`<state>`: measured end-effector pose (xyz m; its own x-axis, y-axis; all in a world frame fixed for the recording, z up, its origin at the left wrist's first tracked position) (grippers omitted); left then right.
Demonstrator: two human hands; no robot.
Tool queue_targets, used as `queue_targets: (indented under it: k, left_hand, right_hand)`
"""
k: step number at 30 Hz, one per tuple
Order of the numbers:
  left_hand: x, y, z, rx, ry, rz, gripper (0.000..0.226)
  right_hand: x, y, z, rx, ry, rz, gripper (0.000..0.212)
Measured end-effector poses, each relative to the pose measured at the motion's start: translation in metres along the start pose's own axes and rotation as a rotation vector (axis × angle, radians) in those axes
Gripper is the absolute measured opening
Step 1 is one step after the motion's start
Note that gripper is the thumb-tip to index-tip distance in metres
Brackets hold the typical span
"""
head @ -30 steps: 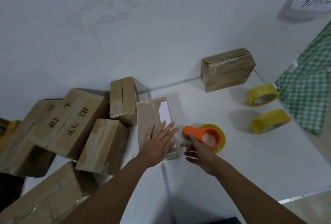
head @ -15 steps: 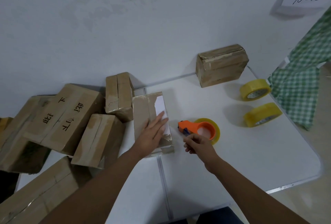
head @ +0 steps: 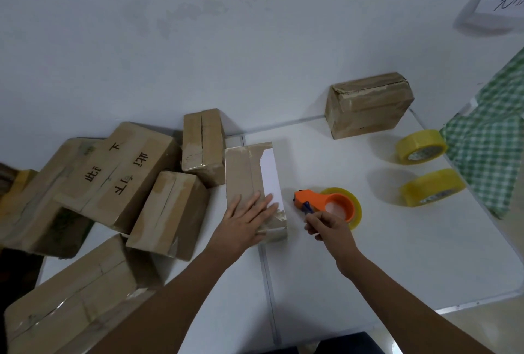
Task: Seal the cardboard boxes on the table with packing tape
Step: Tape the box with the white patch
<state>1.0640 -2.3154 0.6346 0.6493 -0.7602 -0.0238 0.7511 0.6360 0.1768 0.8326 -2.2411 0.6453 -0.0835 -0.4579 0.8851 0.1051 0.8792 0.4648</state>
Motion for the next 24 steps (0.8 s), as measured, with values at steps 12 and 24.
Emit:
queue_targets:
  k: [12,24]
  left_hand:
    - [-0.018,0.011,0.02,-0.064,0.168,0.079,0.066]
    - [-0.025,0.003,0.003,-0.203,0.013,0.078,0.066]
  right_hand:
    - [-0.018,0.009,-0.005,-0.007,0.11,0.077,0.025]
    - [-0.029,-0.01,-0.022,-0.145,0.304,0.239,0.029]
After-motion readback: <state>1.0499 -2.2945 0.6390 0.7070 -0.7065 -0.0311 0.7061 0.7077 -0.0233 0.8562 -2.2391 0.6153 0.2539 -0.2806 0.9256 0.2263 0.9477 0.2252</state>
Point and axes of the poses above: each hand's wrist, its own y-axis away from the middle knuckle, its own z-axis out of the back of the hand, x = y × z, the point moved 2 cm from there along -y, towards the middle knuckle, and after that the axes turned 7 degrees about x, right-handed, at the moved point
